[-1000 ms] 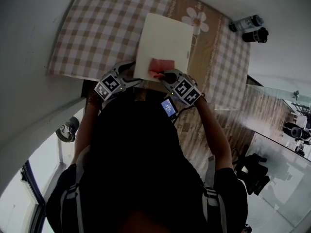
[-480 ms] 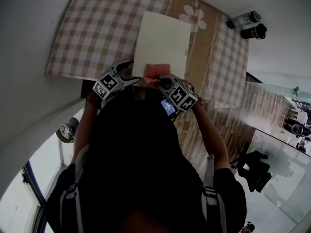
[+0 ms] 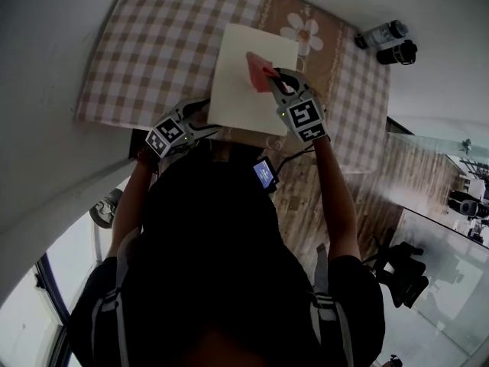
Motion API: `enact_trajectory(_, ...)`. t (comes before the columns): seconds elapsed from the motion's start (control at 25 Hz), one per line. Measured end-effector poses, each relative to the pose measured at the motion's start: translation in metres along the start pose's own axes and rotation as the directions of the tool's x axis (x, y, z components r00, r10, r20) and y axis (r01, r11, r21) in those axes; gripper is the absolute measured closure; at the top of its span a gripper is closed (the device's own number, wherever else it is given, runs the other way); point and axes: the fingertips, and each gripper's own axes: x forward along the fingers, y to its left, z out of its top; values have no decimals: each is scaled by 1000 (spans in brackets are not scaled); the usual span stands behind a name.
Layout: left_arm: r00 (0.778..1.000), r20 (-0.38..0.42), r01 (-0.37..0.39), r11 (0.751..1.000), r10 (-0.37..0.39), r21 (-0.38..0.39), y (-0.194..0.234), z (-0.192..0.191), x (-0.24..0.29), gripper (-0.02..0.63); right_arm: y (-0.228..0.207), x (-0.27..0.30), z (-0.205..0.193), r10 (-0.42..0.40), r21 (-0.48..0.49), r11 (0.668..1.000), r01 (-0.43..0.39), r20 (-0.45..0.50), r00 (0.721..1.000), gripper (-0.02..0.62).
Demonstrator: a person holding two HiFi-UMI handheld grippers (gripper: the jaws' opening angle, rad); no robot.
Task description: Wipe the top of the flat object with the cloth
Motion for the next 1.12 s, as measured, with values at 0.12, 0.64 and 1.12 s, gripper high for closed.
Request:
enact_trajectory(0.12,1000,2,6,1000,-6,-3,1,1,1,259,-65,23,-22,-97,-10,995,96,-79,992,578)
enact_trajectory(0.64,1000,-2,13,1000,-13,8,21,11,8,261,-199,68,-60,-349,-298,916,270,-256,901,578)
enact_trajectory(1.12,999,-13,33,999,-33,-13,2,1,0,261,-119,73,-121,42,135,991,15,-407,913,578)
